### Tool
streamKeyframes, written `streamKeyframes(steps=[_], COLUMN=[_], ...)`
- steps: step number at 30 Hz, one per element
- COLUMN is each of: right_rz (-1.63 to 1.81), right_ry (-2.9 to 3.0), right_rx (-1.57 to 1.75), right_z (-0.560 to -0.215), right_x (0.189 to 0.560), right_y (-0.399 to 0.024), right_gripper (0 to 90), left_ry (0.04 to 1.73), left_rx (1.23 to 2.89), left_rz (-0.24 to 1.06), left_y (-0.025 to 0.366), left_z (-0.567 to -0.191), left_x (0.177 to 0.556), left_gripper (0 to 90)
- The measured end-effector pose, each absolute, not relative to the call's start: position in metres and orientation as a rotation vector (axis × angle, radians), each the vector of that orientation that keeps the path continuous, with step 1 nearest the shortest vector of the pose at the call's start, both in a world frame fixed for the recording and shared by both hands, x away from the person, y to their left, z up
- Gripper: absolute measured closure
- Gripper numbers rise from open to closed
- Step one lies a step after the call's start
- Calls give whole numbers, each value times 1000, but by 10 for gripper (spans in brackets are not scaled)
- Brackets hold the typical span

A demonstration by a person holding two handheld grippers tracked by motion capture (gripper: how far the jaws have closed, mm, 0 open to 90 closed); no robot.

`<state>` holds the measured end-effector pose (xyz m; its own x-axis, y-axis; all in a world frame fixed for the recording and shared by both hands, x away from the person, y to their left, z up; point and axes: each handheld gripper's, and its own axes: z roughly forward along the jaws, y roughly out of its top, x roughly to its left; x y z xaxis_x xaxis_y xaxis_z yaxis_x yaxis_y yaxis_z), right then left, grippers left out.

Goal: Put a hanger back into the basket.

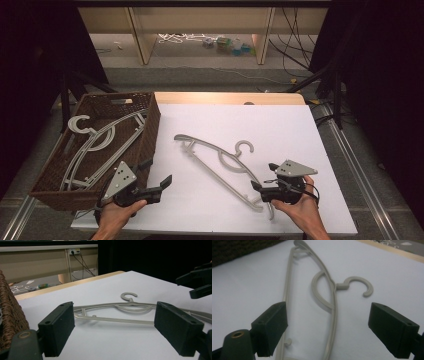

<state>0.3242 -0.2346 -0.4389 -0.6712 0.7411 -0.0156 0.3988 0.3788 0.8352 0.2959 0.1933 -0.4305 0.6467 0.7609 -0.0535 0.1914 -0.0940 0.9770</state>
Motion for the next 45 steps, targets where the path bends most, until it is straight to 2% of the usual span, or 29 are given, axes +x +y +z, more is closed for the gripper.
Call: streamKeyframes(steps=[20,36,45], right_rz=[880,738,586], right_ry=[2557,2707,2737], right_rx=[1095,1087,1044], right_z=[-459,-464,-464], right_x=[396,409,412], right_y=[-221,-207,-195], right_gripper=[348,559,648], left_ry=[789,785,786], left_rx=[1641,1639,1647], left_rz=[564,547,547], left_y=[192,192,193], left_z=[-433,-433,-434], left_x=[296,297,297], left_gripper=[164,164,164])
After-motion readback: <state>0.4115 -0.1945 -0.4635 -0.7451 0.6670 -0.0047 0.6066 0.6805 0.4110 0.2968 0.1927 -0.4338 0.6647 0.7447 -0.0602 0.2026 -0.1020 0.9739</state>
